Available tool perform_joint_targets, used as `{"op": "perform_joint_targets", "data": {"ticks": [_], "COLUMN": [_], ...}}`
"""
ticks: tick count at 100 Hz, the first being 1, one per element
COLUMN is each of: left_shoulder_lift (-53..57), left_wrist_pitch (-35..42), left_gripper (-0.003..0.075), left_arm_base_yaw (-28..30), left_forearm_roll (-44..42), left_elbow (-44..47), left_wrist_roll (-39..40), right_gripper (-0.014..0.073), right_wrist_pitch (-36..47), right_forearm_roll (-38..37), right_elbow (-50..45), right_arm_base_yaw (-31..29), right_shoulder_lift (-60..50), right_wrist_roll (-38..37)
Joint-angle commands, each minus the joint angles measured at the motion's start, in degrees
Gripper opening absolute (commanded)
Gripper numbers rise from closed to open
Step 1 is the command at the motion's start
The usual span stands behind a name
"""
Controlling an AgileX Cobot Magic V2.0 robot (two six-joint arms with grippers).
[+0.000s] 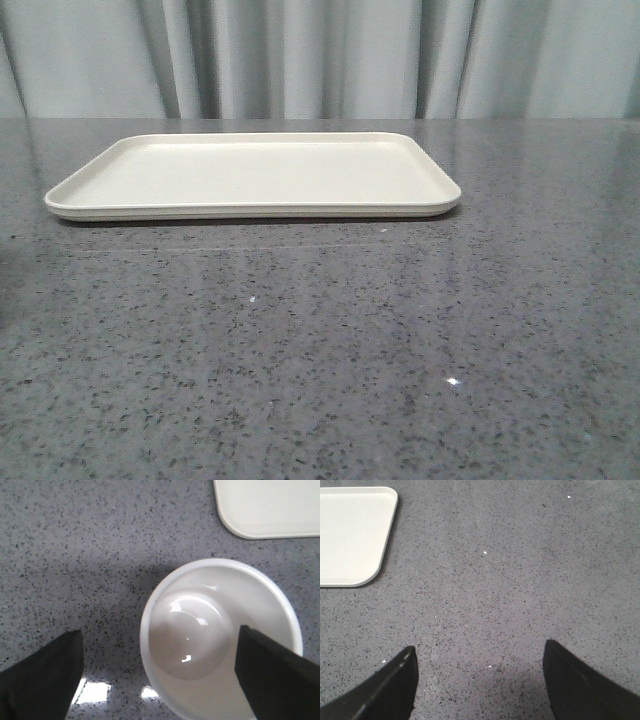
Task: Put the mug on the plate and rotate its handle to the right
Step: 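Grasp the white mug's rim with the left gripper, then lift the mug with the left gripper and carry it over the tray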
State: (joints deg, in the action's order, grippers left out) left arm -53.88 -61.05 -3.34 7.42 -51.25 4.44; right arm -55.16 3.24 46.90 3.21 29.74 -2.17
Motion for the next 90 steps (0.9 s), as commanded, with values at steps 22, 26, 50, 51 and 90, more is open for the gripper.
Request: {"op": "perform_joint_targets", "data": {"ticks": [22,26,50,51,90], "left_shoulder_lift": [-5.27,-5.56,-5.65,-5.65,-5.65], "left_wrist_pitch": [2.66,2.66,2.76,2.76,2.62], "left_gripper": [0.0596,0.0588,0.0346,0.0327,-0.002], "left_arm_base_yaw": [0.32,0.32,0.32,0.32,0.32], "left_forearm_roll": [0.36,0.36,0.36,0.36,0.36], "left_elbow": [-1.79,-1.79,-1.79,-1.79,-1.91], "left_wrist_roll": [-0.13,-0.13,-0.13,-0.13,-0.13], "right_gripper": [0.0531,0.0531,0.0531,0.0531,0.0531], "right_wrist_pitch": [3.94,3.94,3.94,3.94,3.94], "right_forearm_roll": [-0.11,-0.11,-0.11,-0.11,-0.11], "right_elbow": [1.87,1.87,1.87,1.87,1.87], "right_arm_base_yaw": [0.11,0.11,0.11,0.11,0.11], "right_shoulder_lift": [0.81,0.81,0.81,0.81,0.81], "right_wrist_roll": [0.13,0.13,0.13,0.13,0.13]}}
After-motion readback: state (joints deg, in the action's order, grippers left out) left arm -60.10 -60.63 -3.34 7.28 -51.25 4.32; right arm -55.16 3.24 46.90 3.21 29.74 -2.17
